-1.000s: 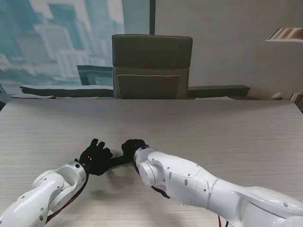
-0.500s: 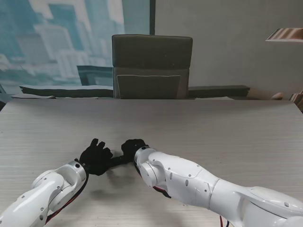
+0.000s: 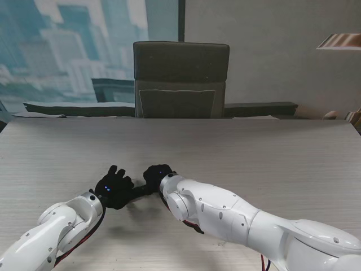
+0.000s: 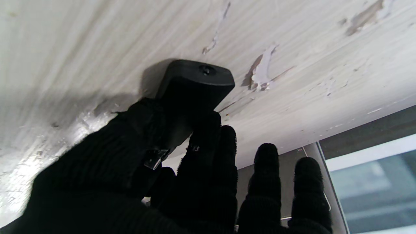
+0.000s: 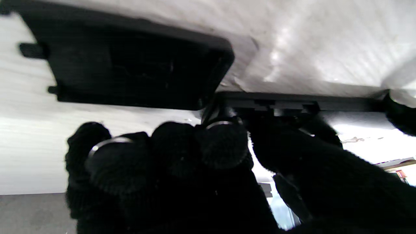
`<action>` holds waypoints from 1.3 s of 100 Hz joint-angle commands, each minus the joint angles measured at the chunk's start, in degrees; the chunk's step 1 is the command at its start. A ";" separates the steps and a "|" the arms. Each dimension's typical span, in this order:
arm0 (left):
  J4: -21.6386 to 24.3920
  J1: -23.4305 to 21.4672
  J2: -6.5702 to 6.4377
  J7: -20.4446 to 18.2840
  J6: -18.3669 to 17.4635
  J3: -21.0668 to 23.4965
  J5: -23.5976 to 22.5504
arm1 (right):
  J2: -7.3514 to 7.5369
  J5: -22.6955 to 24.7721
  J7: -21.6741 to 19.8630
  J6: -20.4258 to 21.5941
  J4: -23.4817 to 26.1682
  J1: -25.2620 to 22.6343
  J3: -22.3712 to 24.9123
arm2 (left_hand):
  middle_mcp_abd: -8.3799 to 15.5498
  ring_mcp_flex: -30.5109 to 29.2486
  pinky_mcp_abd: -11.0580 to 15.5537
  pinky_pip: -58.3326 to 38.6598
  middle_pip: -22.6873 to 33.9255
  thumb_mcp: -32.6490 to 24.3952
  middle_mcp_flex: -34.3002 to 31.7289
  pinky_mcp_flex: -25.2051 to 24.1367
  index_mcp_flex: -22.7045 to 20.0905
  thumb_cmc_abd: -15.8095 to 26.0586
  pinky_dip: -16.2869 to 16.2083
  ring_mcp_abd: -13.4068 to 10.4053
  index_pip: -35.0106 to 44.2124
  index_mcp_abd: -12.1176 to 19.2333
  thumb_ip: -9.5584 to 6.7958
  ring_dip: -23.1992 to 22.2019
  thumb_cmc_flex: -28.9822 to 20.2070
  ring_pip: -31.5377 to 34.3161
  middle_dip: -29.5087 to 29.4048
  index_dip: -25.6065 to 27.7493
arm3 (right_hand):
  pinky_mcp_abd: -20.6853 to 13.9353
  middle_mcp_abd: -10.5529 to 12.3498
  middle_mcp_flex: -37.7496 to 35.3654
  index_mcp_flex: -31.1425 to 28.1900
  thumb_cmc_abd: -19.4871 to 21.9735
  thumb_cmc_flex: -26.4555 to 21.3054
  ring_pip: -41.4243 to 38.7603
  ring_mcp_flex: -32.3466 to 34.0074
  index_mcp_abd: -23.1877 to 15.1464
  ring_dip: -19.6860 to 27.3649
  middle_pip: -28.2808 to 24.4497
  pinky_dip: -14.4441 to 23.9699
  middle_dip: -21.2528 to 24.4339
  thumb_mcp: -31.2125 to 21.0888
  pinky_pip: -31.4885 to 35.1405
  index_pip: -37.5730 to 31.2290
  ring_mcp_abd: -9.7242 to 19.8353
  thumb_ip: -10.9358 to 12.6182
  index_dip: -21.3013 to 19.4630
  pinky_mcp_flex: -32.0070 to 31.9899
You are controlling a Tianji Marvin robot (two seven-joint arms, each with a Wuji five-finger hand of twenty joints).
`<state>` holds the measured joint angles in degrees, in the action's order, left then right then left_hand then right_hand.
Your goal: Install the batteries into the remote control and close the cover
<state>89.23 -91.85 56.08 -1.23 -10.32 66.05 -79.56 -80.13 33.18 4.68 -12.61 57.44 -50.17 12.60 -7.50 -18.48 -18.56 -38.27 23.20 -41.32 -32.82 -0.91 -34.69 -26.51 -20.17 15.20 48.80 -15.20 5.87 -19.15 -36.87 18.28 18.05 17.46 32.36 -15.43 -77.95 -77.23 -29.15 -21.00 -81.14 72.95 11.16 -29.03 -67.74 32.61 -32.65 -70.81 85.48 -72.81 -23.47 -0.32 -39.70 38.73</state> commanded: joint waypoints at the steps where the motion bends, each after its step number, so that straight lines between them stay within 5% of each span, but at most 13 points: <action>1: -2.03 -1.22 -0.12 -2.27 -0.66 -1.15 -0.63 | -0.36 0.22 -0.73 0.91 -0.72 -1.23 -0.46 | 1.26 -0.24 0.20 -1.27 0.64 -1.44 -0.06 0.04 -6.50 -2.81 0.03 -1.04 13.19 20.95 -1.08 0.54 -7.58 0.40 0.74 4.04 | -0.77 1.92 -0.43 0.81 1.92 -1.21 0.34 0.01 -4.95 0.92 -1.25 0.95 -0.35 4.08 2.33 6.23 1.77 -1.11 0.86 -0.96; 38: -1.93 -0.84 -0.25 -2.71 -0.94 -1.63 -1.28 | -0.20 0.99 0.95 1.51 -0.46 -1.28 0.20 | 1.65 -0.34 0.38 -1.40 0.75 -6.98 0.08 0.26 -5.27 -6.26 -0.03 -1.29 10.73 22.48 -0.26 0.62 -10.61 0.45 0.79 3.79 | -1.65 1.86 2.06 2.12 2.80 -1.26 0.63 -1.73 -5.56 1.18 -1.27 1.03 0.02 5.38 2.03 8.18 2.55 -1.20 1.69 -2.20; 90: -2.08 -0.64 -0.25 -2.50 -0.83 -1.96 -1.17 | -1.58 -0.25 -1.94 3.32 -2.73 -0.33 -2.05 | 1.62 -0.23 0.43 -1.42 0.77 -7.23 0.00 0.25 -4.93 -5.91 -0.06 -1.23 10.61 23.00 0.61 0.67 -10.50 0.51 0.80 4.28 | -1.52 1.90 1.80 1.86 2.13 -0.76 0.64 -2.00 -5.56 0.94 -1.25 1.30 0.35 4.96 1.98 8.13 2.14 -1.21 2.00 -2.48; 110: -2.08 -0.92 -0.15 -2.17 -0.09 -1.79 -1.04 | 1.32 1.11 -0.16 2.03 2.44 -1.84 0.84 | 1.37 -0.18 0.38 -1.45 0.87 -7.21 0.12 0.20 -4.88 -5.75 -0.08 -1.16 10.09 19.33 0.65 0.67 -10.23 0.56 0.86 3.95 | -2.07 0.92 7.13 7.21 -1.22 5.04 3.58 -6.55 -7.33 1.03 0.79 0.78 0.80 8.94 -0.11 10.51 2.54 -4.31 3.24 -5.77; 130: -2.03 -1.15 -0.12 -1.93 0.41 -1.63 -1.22 | 5.27 4.15 2.52 1.05 9.35 -4.53 5.98 | 1.19 -0.08 0.36 -1.45 1.03 -7.14 0.19 0.21 -5.00 -5.64 -0.07 -1.21 9.65 18.43 0.64 0.66 -10.05 0.61 0.95 3.83 | -2.15 -0.73 12.24 13.93 -0.77 5.95 8.76 -11.37 -6.28 0.34 4.23 -0.34 2.58 11.35 -3.75 15.69 2.11 -4.55 7.14 -10.19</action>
<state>89.41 -91.46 55.99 -1.34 -10.07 65.15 -80.41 -76.09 36.89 7.22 -11.66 65.52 -54.17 17.64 -8.29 -18.48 -18.45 -38.41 23.21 -46.72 -32.84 -0.32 -35.07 -28.80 -20.17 15.17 49.27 -17.13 8.90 -19.15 -36.74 18.28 18.05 17.58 30.49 -14.12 -66.99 -64.65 -29.69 -17.03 -73.11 62.21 4.62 -28.05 -64.10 32.60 -30.82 -60.36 82.15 -58.72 -20.94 -3.58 -33.76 29.62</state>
